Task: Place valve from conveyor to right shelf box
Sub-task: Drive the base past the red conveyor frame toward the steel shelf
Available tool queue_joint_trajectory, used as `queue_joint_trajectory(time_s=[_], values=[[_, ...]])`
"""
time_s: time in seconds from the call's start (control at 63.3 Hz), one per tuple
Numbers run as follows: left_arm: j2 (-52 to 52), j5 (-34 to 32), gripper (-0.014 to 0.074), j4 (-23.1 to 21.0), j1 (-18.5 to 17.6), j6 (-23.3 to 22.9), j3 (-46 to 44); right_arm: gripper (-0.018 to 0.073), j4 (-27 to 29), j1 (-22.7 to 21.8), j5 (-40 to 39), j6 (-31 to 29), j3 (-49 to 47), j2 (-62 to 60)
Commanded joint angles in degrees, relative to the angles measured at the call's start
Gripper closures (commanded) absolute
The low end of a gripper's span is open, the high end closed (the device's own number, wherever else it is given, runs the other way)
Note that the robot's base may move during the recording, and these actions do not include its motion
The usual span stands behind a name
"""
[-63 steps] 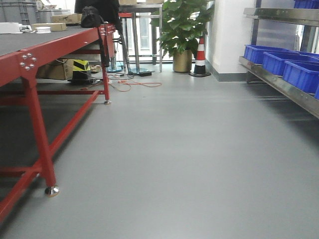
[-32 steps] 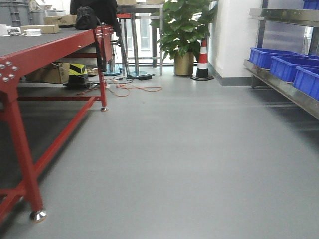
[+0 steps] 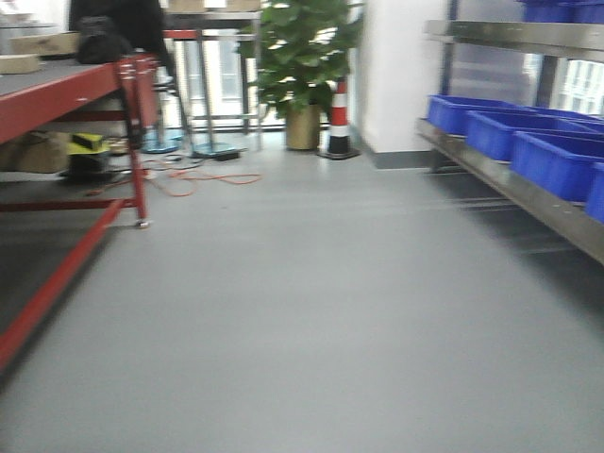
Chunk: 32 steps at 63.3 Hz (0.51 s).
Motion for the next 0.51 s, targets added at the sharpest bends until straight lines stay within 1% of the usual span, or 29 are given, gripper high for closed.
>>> queue_joint_trajectory(time_s=[0.0,0.489], values=[[-0.53,-2.97,0.0707,-0.71,-0.34,-0.47,-0.46,0.0713,-0.40,-0.09,-3.92,-0.41,-1.00,-0.77],[-0.53,-2.97,0.0707,-0.71,-0.34,-0.47,-0.46,0.0713,-0.40,-0.09,-3.92,-0.41,-1.00,-0.77]])
